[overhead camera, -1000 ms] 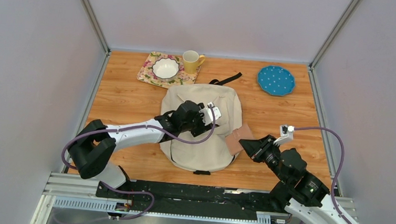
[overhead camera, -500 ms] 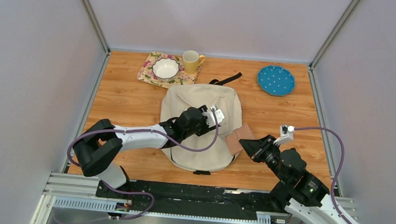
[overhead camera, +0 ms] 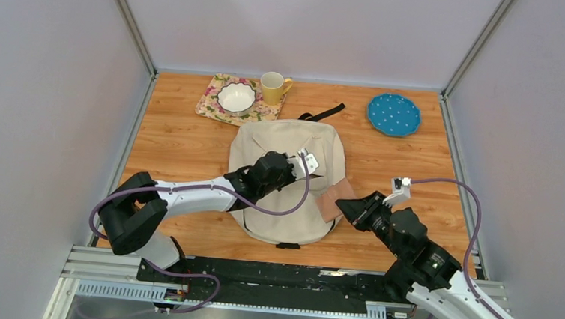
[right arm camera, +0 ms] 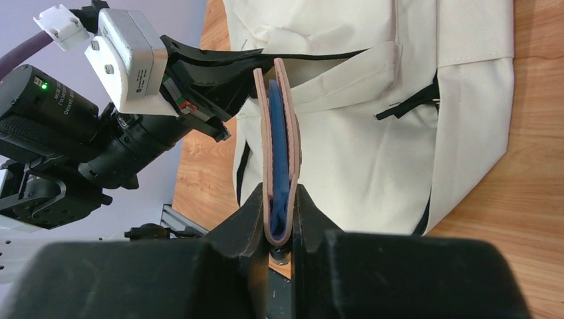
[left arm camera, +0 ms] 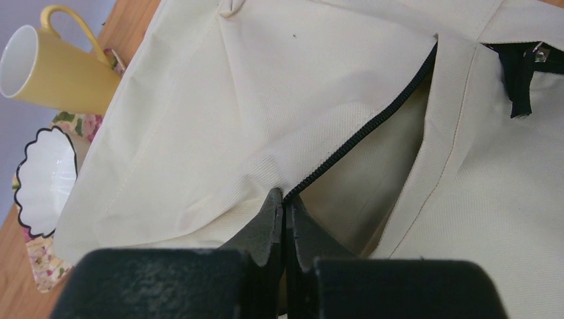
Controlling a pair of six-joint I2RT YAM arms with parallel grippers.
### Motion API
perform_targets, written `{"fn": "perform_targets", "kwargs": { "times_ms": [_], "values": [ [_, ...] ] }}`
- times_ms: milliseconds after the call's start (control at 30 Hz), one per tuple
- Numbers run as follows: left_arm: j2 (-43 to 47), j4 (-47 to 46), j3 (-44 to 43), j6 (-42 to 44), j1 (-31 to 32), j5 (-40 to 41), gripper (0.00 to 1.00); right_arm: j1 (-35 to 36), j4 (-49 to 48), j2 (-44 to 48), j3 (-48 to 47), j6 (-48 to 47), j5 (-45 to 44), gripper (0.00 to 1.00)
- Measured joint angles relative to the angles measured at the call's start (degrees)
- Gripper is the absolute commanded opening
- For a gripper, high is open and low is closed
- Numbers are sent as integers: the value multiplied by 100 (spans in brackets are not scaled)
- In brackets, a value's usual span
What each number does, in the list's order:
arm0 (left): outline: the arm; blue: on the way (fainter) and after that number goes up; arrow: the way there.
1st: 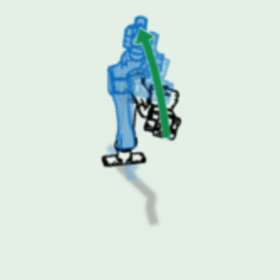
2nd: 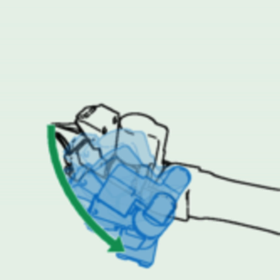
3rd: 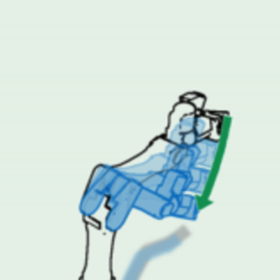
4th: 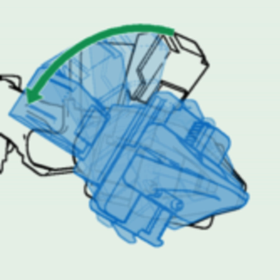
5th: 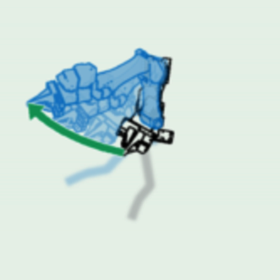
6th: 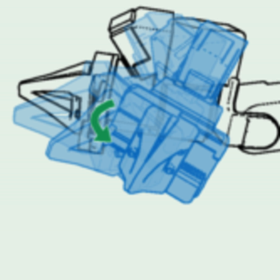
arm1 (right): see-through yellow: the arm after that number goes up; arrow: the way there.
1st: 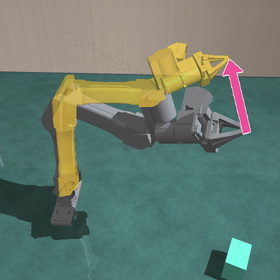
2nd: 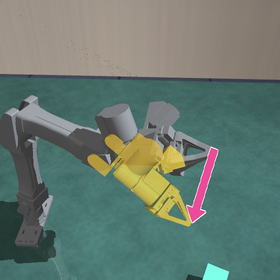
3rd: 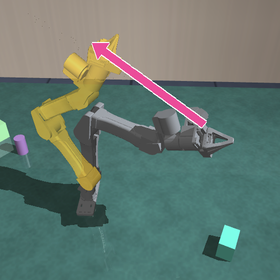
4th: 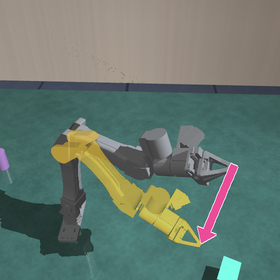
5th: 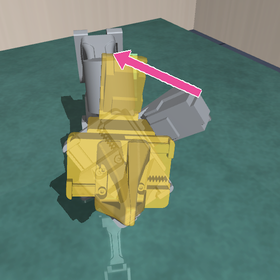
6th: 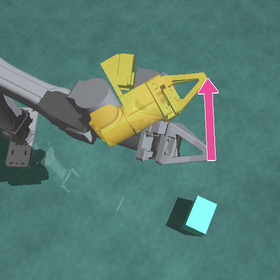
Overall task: Pack the student bag
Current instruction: Place the personal item in the student bag.
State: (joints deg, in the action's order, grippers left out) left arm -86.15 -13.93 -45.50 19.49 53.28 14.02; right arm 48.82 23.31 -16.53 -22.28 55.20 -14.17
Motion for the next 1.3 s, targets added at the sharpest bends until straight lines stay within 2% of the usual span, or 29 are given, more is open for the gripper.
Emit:
{"fn": "perform_targets", "kwargs": {
  "times_ms": [300,800,1033,1300],
  "values": [
    [39,935,-535,-280,-2,-9,0,0,-894,-581,295,719,400,0],
    [245,2100,-988,-1128,-13,-35,0,-129,-3633,-2559,649,2076,1633,0],
    [245,2599,-1331,-1349,-17,-20,0,-411,-4535,-3567,651,2371,2096,0],
    [249,2754,-1397,-1530,-17,-13,0,-960,-5248,-4706,511,2557,2791,0]
  ]
}}
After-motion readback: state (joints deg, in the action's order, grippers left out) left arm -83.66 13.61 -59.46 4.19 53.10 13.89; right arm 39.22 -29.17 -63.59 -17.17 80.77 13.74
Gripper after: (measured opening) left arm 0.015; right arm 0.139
